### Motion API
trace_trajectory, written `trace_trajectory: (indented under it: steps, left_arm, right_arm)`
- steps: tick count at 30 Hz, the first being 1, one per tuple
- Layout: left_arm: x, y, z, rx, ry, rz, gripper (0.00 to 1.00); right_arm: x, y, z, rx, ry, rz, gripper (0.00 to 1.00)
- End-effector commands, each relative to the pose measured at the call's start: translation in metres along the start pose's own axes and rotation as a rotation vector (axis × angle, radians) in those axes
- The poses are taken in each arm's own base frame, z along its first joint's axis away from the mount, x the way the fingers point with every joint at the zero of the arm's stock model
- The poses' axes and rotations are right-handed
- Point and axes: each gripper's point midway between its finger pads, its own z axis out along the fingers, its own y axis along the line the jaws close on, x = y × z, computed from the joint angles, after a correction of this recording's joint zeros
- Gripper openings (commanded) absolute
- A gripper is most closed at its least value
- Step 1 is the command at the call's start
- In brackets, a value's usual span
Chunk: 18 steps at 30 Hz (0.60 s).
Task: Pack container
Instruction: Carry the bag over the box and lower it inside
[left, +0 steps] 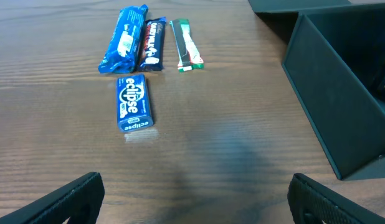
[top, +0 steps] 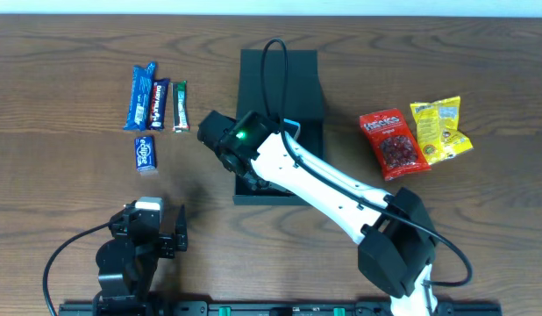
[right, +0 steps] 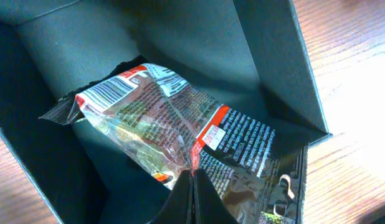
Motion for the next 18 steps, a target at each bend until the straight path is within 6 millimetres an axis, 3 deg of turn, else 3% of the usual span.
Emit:
trace_trajectory:
  steps: [1, 13, 18]
  left_arm:
    - [0.004, 0.002, 0.002, -0.008, 0.007, 0.011, 0.95]
    - [0.004, 0.002, 0.002, -0.008, 0.007, 0.011, 0.95]
    - [0.004, 0.002, 0.002, -0.008, 0.007, 0.011, 0.95]
  right_arm:
    - [-0.003, 0.001, -0.004, -0.011, -0.025, 0.093, 0.02]
    - [-0.033, 0.009, -0.003, -0.073, -0.129, 0.461, 0.01]
    - [-0.040, 0.017, -0.002, -0.114, -0.132, 0.525, 0.02]
